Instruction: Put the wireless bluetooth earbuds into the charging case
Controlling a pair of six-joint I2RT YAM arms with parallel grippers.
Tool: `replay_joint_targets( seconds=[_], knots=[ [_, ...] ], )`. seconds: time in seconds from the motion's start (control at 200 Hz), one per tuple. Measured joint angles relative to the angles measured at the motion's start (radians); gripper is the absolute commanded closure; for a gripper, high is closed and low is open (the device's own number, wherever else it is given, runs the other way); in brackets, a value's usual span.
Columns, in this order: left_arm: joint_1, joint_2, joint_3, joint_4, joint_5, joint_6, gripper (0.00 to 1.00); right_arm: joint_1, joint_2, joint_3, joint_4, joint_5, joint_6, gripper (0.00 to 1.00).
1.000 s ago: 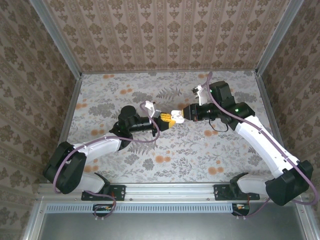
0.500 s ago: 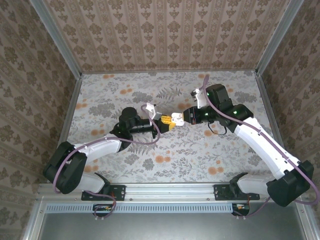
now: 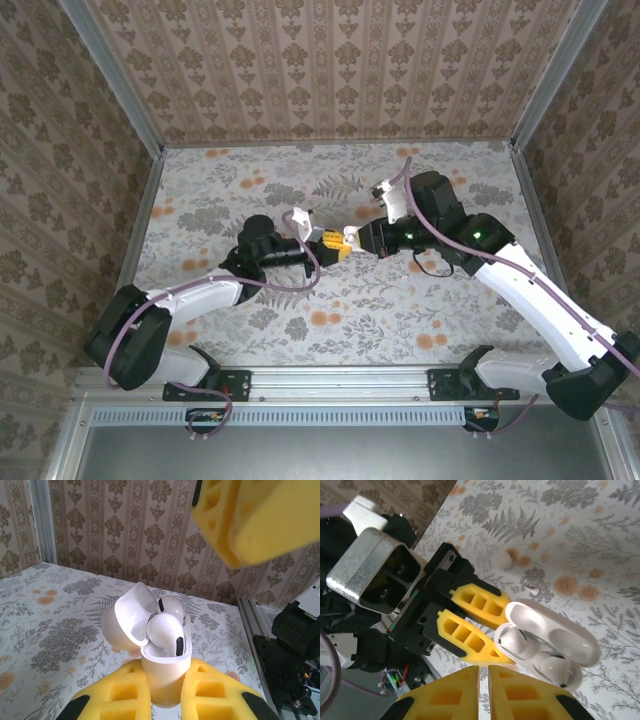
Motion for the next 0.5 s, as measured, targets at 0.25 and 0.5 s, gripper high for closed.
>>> replay_joint_targets(
  seconds=[0.25, 0.5],
  knots=[
    [-0.006, -0.02, 0.0, -0.016, -0.002, 0.014, 1.0, 0.025, 0.071, 0.003, -0.006, 0.001, -0.013, 0.88],
    [-0.008, -0.022, 0.0, -0.031, -0.018, 0.023, 1.0, 0.025, 0.107, 0.024, -0.008, 0.003, -0.014, 0.92]
  ],
)
